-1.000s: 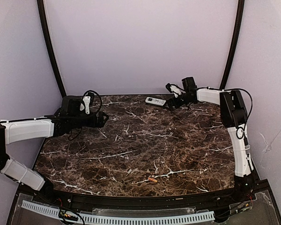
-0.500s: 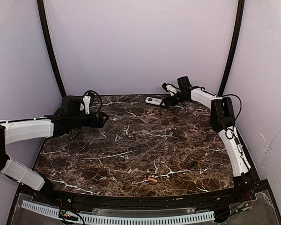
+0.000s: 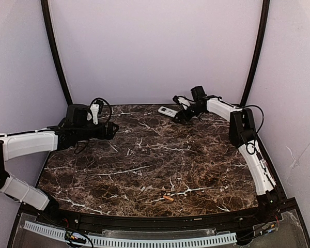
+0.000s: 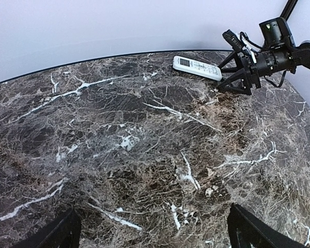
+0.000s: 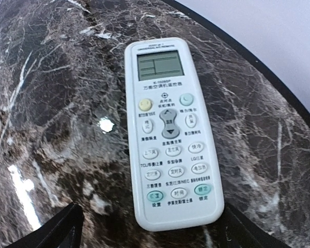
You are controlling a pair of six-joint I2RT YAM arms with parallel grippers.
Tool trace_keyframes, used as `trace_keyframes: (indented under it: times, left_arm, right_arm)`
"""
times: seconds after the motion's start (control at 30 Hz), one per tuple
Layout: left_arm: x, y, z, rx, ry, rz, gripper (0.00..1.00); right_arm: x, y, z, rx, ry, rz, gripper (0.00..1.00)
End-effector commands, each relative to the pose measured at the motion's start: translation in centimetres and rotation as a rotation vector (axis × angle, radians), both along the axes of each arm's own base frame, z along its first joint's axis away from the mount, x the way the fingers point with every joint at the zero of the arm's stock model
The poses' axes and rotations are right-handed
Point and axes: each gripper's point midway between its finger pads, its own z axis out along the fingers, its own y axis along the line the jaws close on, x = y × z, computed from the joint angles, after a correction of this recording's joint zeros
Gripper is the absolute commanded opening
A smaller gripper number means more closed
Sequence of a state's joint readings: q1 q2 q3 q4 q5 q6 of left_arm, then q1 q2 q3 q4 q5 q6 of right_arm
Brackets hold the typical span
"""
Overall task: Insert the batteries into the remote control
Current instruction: Move the remote control without batteries to the center of the board.
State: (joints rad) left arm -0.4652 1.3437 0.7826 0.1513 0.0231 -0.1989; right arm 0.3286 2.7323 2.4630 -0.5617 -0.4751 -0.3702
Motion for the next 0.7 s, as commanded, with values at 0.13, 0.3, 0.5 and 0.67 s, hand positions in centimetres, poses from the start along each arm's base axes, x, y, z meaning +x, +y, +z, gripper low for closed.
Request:
trace_keyframes:
  times: [0.13,0.3,0.5,0.67]
  left_arm:
    - [-0.8,0.4,1.7,0.000,-0.041,-0.003,1.00]
    - [-1.1,0.5,2.2,-0.009,-0.050,-0.001,1.00]
    - [-1.0,1.2,2.2,0.000,-0.053,0.038,1.00]
    - [-1.1,1.4,2.2,-0.001,-0.050,0.047,1.00]
  right_arm:
    - [-2.0,3.2,0.8,0.031,-0.012,0.093,0.67]
    - [0.3,2.2,1.2,-0.014,-0.051,-0.080,0.74]
    - [0.5,2.7,0.3,-0.069,-0.067,-0.134,0.75]
    - [0.4,3.3,0.1,-0.093,-0.080,-0.119,0.63]
